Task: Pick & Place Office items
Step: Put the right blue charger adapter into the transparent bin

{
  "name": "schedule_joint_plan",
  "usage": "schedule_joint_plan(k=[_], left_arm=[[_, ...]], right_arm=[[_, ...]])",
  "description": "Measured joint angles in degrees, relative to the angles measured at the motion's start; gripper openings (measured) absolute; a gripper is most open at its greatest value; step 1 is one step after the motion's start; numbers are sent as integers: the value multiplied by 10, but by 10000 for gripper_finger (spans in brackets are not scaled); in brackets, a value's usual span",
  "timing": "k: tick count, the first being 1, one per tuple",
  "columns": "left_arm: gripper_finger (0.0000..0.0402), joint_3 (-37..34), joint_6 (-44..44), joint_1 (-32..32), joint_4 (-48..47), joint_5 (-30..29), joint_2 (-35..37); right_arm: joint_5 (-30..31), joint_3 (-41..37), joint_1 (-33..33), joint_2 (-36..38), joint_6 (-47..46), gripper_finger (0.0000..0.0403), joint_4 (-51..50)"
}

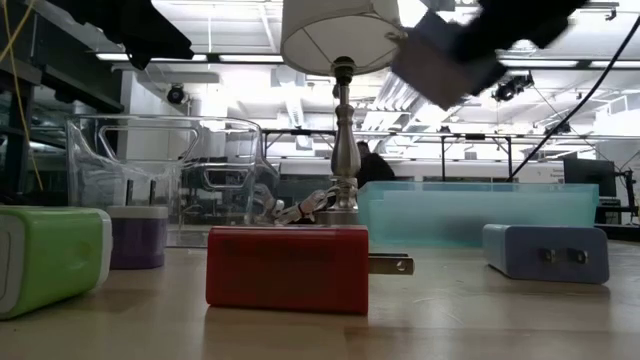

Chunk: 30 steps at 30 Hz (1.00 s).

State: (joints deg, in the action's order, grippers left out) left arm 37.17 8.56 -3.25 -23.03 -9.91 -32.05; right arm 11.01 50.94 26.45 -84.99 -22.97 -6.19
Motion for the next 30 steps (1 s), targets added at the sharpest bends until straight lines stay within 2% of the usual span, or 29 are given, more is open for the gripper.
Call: schedule_joint_plan(k=[8, 15, 23, 30], left_arm=[[110, 0, 0, 0, 0, 0, 0], [110, 0, 0, 0, 0, 0, 0], [110, 0, 0, 0, 0, 0, 0], [110, 0, 0, 0, 0, 0, 0]], right_arm=[[14, 0, -64, -1, 64, 203, 57], [5, 0, -109, -30, 94, 200, 125], [4, 0, -124, -75, 144, 198, 249], [7, 0, -122, -83, 168, 201, 273]])
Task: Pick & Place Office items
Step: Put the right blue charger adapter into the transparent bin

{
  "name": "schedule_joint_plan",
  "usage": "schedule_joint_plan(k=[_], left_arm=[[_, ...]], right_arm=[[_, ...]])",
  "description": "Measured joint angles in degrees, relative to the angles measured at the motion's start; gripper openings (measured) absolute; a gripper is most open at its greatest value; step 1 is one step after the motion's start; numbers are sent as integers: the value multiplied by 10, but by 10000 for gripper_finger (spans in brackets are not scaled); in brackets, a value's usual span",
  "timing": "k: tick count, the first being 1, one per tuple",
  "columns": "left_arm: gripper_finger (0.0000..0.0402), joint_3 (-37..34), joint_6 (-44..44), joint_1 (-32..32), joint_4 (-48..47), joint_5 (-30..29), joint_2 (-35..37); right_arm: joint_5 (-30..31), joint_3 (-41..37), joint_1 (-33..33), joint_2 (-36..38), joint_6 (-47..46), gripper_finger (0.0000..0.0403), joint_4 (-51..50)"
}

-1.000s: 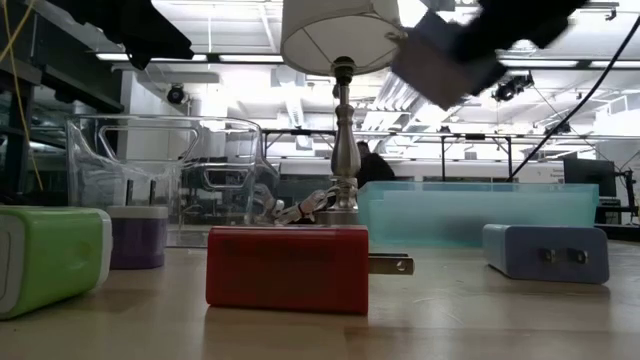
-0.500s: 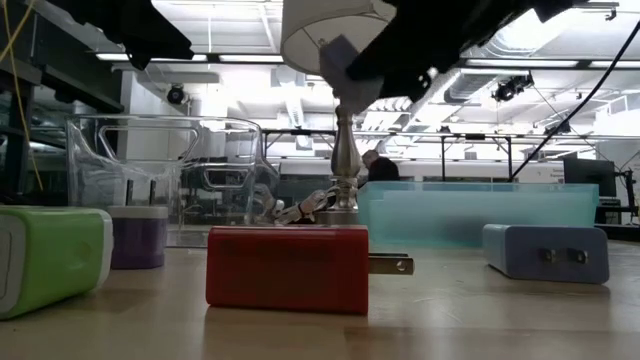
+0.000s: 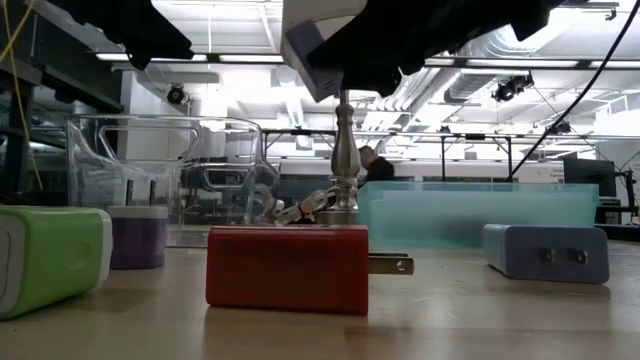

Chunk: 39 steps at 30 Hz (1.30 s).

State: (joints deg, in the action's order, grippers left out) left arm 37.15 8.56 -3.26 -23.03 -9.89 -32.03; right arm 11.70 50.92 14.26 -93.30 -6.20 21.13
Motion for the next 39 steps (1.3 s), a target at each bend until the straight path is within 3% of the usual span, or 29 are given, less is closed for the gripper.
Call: schedule_joint_plan(k=[17, 30, 37, 39], left_arm=[[110, 0, 0, 0, 1, 0, 0], [110, 0, 23, 0, 54, 2, -4], [110, 0, 30, 1, 135, 131, -60], [110, 0, 31, 1, 167, 141, -89]], right_arm=[[-1, 0, 0, 0, 5, 201, 31], [0, 0, -2, 0, 7, 199, 66], [2, 0, -2, 0, 31, 201, 117], [2, 0, -2, 0, 35, 198, 118]])
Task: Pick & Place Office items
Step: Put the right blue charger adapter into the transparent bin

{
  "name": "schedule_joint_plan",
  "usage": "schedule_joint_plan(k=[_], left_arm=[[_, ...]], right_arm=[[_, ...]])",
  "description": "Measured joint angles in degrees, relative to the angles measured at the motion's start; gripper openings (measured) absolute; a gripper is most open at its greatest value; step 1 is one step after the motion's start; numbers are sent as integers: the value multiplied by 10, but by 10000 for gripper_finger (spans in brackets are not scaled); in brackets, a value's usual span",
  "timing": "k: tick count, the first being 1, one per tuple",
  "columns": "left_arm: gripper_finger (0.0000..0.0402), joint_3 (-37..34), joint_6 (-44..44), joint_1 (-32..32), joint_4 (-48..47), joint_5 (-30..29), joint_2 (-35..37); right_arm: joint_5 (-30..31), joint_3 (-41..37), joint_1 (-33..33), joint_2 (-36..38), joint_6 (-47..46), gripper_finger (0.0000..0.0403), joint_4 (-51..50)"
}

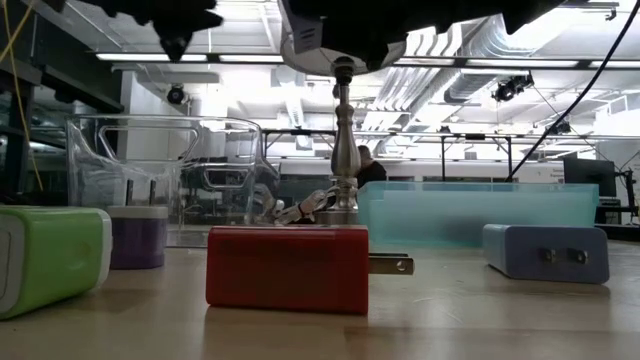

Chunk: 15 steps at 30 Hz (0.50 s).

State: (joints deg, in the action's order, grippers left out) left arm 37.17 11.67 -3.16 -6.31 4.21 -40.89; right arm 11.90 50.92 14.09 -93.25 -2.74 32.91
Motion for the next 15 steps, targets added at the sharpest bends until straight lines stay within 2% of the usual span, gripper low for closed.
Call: schedule_joint_plan(k=[11, 15], left_arm=[[110, 0, 28, 0, 128, 0, -174], [110, 0, 57, -1, 176, 0, -209]], right_arm=[[2, 0, 0, 0, 0, 198, 3], [2, 0, 0, 0, 0, 201, 4]])
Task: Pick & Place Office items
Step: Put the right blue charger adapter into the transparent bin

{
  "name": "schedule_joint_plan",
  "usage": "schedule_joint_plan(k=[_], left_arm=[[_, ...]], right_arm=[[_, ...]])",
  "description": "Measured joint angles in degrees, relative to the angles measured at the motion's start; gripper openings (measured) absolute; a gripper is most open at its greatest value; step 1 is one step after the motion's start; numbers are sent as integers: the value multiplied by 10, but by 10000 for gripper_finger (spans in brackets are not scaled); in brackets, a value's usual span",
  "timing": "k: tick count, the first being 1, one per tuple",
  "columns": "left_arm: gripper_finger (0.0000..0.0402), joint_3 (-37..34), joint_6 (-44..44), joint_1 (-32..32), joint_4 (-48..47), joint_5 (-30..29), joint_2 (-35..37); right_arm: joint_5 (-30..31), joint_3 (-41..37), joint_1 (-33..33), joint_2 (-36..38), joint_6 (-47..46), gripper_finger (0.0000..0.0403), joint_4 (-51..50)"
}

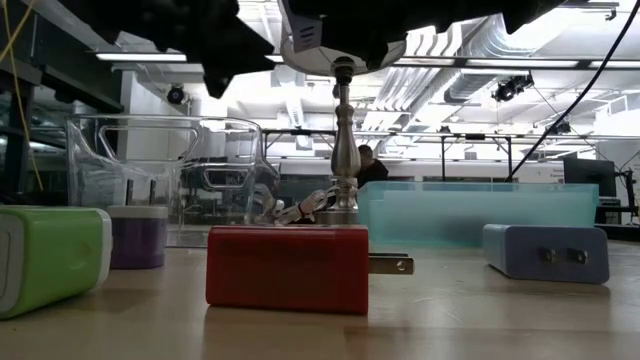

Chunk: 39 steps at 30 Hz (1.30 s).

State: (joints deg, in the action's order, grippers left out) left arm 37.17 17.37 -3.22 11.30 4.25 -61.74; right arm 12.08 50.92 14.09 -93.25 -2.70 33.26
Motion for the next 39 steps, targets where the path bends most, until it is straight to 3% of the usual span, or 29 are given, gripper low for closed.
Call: schedule_joint_plan(k=[10, 17, 25, 39], left_arm=[[110, 0, -111, 15, 23, 55, 14], [110, 0, -188, 61, 54, 36, 11], [111, 0, -191, 89, 72, -16, 11], [148, 0, -182, 107, 72, -27, 11]], right_arm=[[0, 0, 0, 0, 0, 200, 27], [0, 0, 0, 0, 8, 198, 39], [0, 0, 0, 0, 11, 198, 48], [0, 0, 0, 0, 10, 200, 52]])
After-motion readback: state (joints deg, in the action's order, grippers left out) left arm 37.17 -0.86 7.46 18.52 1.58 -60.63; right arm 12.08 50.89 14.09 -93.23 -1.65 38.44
